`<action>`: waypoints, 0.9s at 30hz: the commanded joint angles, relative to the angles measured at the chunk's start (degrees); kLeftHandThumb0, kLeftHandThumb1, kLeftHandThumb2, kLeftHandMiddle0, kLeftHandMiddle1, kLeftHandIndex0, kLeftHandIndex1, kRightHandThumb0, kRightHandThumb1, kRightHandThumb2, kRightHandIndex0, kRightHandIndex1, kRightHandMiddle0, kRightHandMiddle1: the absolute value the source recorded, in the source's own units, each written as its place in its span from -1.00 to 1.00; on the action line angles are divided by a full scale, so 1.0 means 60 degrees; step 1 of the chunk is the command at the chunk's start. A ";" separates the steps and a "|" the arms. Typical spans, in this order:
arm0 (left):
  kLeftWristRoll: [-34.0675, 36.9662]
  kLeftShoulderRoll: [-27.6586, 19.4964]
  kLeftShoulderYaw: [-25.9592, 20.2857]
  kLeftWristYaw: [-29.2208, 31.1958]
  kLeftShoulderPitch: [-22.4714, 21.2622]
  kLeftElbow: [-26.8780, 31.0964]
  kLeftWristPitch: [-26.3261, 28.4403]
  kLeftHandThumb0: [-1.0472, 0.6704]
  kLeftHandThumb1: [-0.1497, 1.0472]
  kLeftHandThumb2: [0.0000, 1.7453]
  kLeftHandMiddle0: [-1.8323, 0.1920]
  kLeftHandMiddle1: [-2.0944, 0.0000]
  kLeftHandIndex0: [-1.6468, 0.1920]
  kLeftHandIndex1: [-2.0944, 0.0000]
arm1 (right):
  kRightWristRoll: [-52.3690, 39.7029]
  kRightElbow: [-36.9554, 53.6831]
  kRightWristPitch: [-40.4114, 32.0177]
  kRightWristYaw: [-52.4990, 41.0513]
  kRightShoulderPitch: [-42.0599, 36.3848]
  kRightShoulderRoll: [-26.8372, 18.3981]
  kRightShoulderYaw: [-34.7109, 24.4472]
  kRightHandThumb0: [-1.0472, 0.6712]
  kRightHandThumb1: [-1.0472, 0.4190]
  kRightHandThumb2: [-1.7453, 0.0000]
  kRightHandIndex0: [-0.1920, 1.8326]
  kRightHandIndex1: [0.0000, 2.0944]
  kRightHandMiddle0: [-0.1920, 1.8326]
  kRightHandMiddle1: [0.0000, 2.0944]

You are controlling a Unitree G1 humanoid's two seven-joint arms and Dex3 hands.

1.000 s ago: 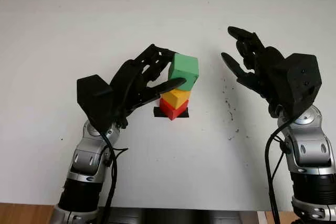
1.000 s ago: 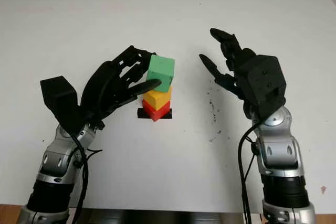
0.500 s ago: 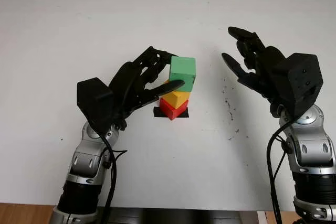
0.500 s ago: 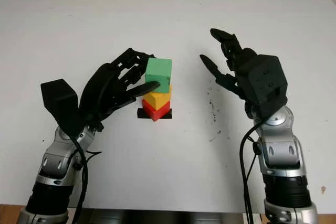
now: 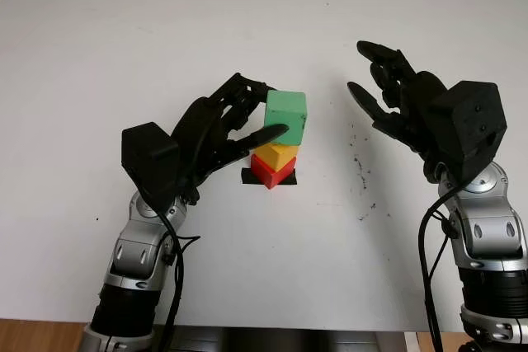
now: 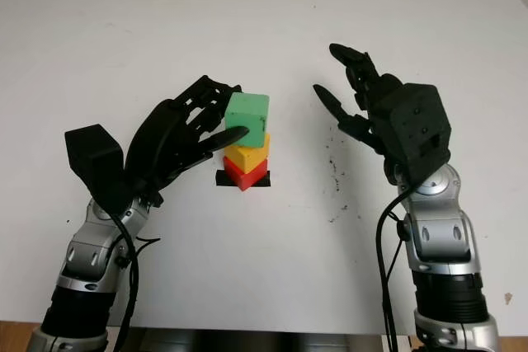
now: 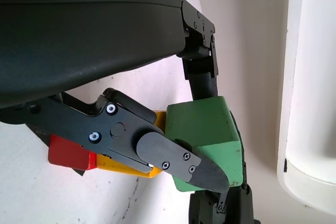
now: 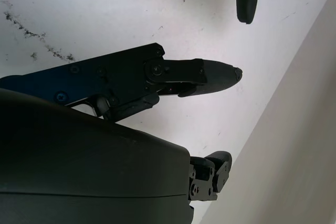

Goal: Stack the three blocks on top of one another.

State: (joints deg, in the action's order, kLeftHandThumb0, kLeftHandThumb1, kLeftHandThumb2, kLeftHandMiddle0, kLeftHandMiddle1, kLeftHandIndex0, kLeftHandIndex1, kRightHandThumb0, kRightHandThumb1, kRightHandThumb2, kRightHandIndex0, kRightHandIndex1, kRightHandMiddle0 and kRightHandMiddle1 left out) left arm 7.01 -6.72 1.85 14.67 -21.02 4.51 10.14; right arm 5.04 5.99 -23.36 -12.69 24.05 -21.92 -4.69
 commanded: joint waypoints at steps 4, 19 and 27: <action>0.0190 0.0087 -0.0079 0.0072 0.0081 -0.0056 -0.0185 -0.50 1.00 -0.78 0.68 0.96 0.49 -0.52 | -0.0047 -0.0108 0.0215 -0.0096 0.0138 -0.0120 0.0007 -0.45 -1.00 0.57 -0.79 -0.95 -0.83 -0.56; 0.0290 -0.0195 -0.0079 0.0512 0.0549 -0.0023 -0.0879 -0.61 1.00 -0.81 0.77 0.95 0.60 0.41 | -0.0072 -0.0064 0.0205 -0.0175 0.0087 -0.0124 -0.0020 -0.44 -1.00 0.58 -0.80 -0.95 -0.82 -0.60; 0.0474 -0.0172 -0.0095 0.0649 0.0618 -0.0050 -0.1111 -0.61 1.00 -0.82 0.75 0.94 0.58 0.67 | -0.0034 0.0076 0.0106 -0.0179 0.0026 -0.0148 -0.0006 -0.43 -1.00 0.57 -0.81 -0.96 -0.80 -0.65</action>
State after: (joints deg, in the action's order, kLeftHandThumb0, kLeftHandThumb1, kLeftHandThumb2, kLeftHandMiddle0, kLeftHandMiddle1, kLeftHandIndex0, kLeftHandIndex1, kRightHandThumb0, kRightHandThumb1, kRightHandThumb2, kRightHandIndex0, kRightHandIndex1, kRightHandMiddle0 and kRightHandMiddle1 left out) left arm 9.52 -7.88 1.23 18.21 -18.23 3.93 4.31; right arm 4.95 4.93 -22.57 -13.68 24.38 -22.23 -4.68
